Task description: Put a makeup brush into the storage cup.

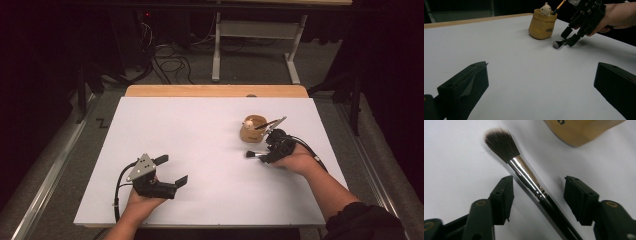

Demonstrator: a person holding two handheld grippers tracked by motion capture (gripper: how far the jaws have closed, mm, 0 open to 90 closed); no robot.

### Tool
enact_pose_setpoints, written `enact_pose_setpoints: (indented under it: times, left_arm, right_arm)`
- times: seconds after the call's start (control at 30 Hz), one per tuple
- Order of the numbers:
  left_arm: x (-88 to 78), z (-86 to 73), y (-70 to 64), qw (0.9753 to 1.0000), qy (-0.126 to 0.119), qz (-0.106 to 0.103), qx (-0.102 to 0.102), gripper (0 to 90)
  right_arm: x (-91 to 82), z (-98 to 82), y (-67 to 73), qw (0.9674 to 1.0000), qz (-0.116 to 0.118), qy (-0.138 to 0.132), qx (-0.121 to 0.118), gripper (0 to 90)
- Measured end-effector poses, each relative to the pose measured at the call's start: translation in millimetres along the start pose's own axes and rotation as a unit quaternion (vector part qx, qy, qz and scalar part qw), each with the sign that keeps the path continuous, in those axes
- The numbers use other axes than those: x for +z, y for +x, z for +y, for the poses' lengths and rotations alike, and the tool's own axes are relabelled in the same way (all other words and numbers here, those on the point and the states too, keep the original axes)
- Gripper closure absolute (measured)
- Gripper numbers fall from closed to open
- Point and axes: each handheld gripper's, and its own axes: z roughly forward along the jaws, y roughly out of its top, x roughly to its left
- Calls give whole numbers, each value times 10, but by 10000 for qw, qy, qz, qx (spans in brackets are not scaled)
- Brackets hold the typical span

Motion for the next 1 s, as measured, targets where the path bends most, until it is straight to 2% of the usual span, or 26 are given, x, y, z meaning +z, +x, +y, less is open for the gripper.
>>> enact_pose_setpoints:
  times: [0.13,0.2,0.53,0.6,1.0]
  left_arm:
    - [-3,0,4,10000,-5,3,-11,1]
    - [-4,2,0,10000,-18,-4,-10,0]
    - [7,-1,2,10000,-1,6,2,1]
    - [2,5,2,10000,-50,-23,-61,1]
    - [-20,17,-12,9999,-89,-9,-45,1]
  right_arm:
    - [-14,0,15,10000,14,41,-34,490]
    - [-22,1,12,9999,-33,64,-140,508]
    - [-43,-20,23,9999,22,77,-137,599]
    - [-41,-19,13,9999,44,97,-135,603]
    - [-43,-15,43,9997,6,108,-237,655]
